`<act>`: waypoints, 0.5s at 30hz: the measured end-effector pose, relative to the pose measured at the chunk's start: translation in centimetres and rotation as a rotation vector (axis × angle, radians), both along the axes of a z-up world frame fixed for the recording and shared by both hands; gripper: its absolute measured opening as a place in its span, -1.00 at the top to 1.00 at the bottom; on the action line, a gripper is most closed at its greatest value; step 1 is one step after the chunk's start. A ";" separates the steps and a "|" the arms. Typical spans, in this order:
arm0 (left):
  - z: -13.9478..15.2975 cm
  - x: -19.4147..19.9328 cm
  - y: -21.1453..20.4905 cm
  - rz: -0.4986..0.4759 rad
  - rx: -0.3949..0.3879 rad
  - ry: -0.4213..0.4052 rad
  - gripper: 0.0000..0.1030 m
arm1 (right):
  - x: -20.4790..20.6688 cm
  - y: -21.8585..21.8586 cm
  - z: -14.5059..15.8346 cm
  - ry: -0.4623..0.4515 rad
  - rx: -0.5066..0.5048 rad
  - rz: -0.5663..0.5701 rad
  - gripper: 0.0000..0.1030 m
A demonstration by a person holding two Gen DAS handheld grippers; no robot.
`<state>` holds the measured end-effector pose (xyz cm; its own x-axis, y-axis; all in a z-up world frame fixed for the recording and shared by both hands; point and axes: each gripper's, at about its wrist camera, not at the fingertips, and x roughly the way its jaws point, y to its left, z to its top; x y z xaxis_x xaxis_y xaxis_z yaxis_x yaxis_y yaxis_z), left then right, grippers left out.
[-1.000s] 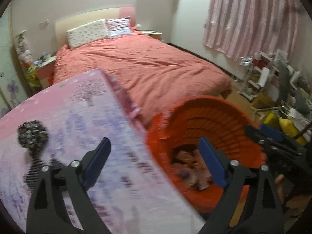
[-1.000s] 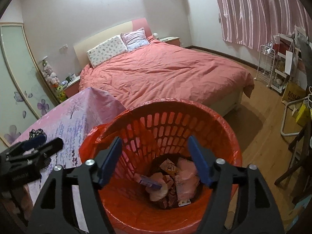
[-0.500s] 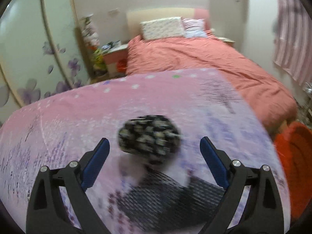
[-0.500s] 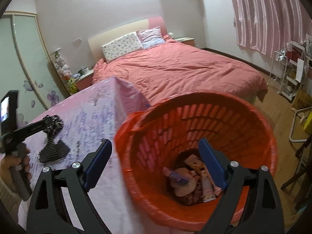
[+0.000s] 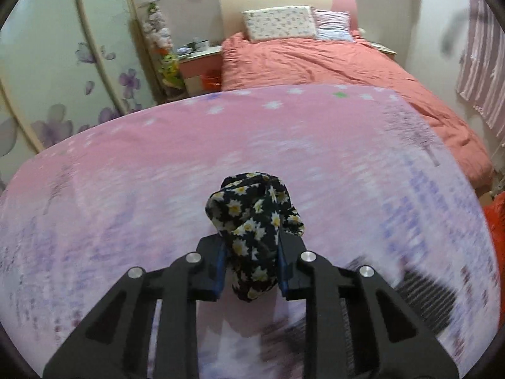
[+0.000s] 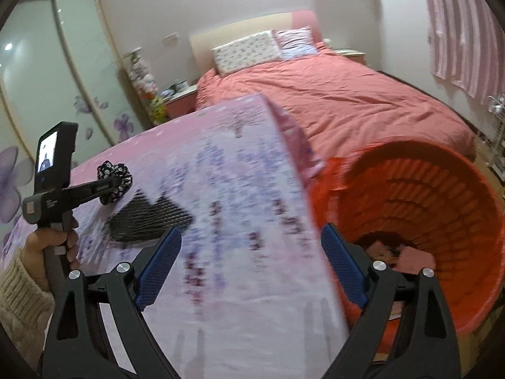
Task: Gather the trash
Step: 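Move left gripper to the daisy scrunchie while right moves to the checkered mesh cloth, then grasp the daisy scrunchie with left gripper while right grasps the checkered mesh cloth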
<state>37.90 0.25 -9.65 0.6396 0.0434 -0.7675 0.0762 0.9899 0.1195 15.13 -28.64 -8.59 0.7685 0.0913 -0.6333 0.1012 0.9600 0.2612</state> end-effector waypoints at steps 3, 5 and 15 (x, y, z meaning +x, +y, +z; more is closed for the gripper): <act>0.0 -1.8 3.5 0.031 0.025 0.000 0.49 | 1.2 2.4 -0.5 0.023 0.013 0.057 -0.74; -0.1 -3.0 5.6 0.041 0.029 0.005 0.46 | 2.1 4.1 -0.8 0.040 0.018 0.092 -0.74; 0.0 -5.7 8.8 0.024 -0.021 0.006 0.33 | 7.3 10.8 -1.8 0.135 -0.045 0.182 -0.69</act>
